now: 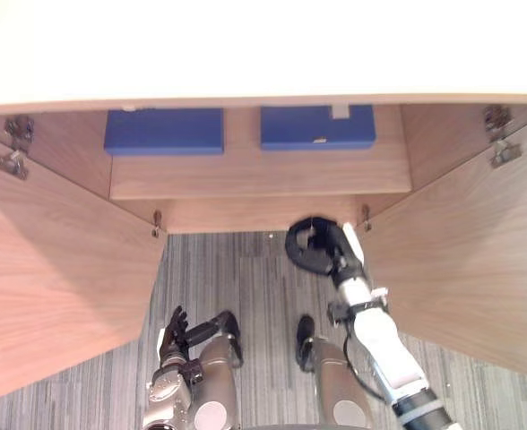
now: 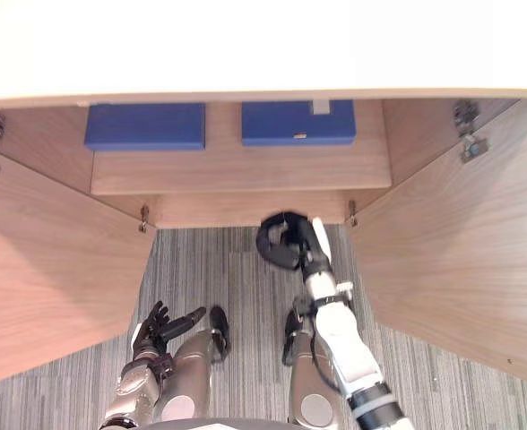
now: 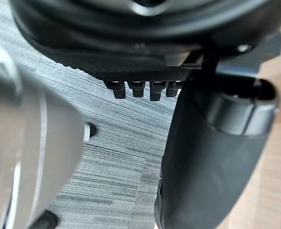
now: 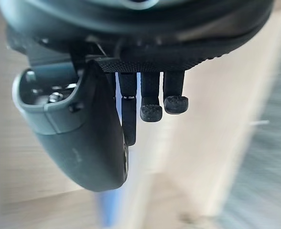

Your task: Walk over to the cabinet, pick up the folder, carry it to the office cabinet, place the folder inside the office cabinet, then close the office cabinet door

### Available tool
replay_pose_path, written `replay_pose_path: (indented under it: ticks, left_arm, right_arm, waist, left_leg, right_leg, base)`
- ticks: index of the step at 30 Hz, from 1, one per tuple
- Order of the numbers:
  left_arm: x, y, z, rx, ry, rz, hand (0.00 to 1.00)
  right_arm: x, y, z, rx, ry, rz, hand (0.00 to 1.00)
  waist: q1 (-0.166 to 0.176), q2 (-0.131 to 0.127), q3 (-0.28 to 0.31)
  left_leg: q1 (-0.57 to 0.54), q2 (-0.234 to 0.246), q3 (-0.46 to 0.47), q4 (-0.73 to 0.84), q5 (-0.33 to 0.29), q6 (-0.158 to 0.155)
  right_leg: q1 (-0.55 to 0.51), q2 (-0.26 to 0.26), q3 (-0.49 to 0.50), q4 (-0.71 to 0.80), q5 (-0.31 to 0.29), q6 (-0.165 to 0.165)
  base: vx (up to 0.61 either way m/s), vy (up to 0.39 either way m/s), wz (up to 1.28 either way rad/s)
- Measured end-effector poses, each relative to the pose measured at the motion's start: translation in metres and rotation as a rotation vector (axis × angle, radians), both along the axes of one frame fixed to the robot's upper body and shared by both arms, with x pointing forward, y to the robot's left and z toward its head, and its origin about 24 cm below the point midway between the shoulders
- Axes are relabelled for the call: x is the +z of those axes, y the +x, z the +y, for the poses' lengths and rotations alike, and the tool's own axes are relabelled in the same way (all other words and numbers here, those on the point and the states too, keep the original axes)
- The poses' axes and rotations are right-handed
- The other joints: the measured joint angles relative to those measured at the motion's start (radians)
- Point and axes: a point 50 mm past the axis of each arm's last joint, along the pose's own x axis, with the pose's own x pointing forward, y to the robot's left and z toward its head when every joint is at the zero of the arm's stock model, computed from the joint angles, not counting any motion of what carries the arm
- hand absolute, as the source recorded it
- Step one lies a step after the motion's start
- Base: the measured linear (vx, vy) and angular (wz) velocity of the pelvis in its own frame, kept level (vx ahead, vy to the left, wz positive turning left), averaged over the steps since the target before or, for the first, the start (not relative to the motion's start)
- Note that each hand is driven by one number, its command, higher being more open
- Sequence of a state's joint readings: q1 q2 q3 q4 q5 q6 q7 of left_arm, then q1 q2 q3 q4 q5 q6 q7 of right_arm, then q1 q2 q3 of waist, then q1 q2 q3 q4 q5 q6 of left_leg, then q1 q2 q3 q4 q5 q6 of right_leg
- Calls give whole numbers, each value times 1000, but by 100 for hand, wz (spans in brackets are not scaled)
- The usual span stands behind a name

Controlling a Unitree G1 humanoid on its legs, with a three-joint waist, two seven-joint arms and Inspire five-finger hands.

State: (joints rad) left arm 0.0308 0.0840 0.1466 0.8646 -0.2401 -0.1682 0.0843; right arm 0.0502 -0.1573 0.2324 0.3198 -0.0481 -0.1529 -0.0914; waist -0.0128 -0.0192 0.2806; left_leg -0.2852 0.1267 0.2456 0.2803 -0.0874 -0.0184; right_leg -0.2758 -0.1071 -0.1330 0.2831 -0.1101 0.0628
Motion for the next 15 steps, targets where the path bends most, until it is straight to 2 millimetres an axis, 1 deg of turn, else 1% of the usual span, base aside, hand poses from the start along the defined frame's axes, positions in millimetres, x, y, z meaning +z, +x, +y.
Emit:
replay_pose_path:
  ticks: [1, 2, 3, 5, 7, 8, 10, 13, 15]
  left_arm:
    - [-2, -4, 2, -3, 7, 18, 100]
    - [-5, -13, 4, -3, 17, 45, 100]
    - [-8, -21, 7, -8, 30, 71, 100]
    - [-11, -29, 8, -13, 39, 95, 100]
    - [-14, -36, 6, -25, 43, 127, 100]
    - [-16, -37, 5, -30, 44, 137, 100]
    - [-19, -42, 2, -47, 44, 167, 100]
    - [-24, -50, 0, -59, 40, 218, 100]
    - [-28, -59, 0, -68, 37, 253, 100]
  right_arm:
    - [-9, -5, -3, -15, -9, 43, 0]
    - [-28, -19, -10, -55, -24, 134, 100]
    - [-46, -32, -18, -109, -31, 223, 100]
    - [-65, -50, -29, -169, -52, 326, 100]
    - [-89, -76, -46, -283, -61, 482, 100]
    - [-94, -82, -50, -317, -60, 516, 100]
    - [-106, -103, -61, -418, -62, 613, 100]
    - [-112, -120, -68, -493, -43, 671, 100]
    - [-114, -125, -70, -518, -29, 689, 100]
  waist:
    - [-1, -1, -12]
    - [-4, -2, -33]
    - [-6, -1, -61]
    - [-9, -2, -93]
    - [-27, -2, -130]
    - [-31, -2, -137]
    - [-33, -3, -151]
    - [-33, -3, -158]
    - [-33, -2, -170]
  left_leg:
    - [26, -3, 9, -23, 6, 0]
    - [76, -9, 27, -68, 14, -2]
    - [120, -14, 47, -106, 21, -3]
    - [163, -19, 66, -141, 25, -5]
    - [215, -29, 72, -179, 32, -5]
    - [226, -31, 73, -187, 34, -5]
    - [269, -43, 82, -219, 45, -4]
    - [309, -55, 92, -258, 66, -1]
    - [332, -62, 95, -291, 84, 0]
  right_leg:
    - [21, 1, 6, -23, 9, 2]
    - [62, 4, 20, -65, 24, 7]
    - [97, 7, 30, -107, 41, 11]
    - [136, 10, 46, -151, 58, 14]
    - [192, 11, 51, -200, 78, 18]
    - [202, 11, 52, -209, 82, 19]
    - [237, 13, 59, -238, 96, 20]
    - [261, 12, 71, -255, 106, 19]
    - [264, 11, 75, -258, 110, 19]
  base:
    - [127, 44, -35]
    - [123, 49, -40]
    - [133, 59, -45]
    - [80, 50, -30]
    - [52, 48, -12]
    - [16, 43, -7]
    - [-16, 37, -11]
    - [-65, 22, -12]
    - [-103, 18, -7]
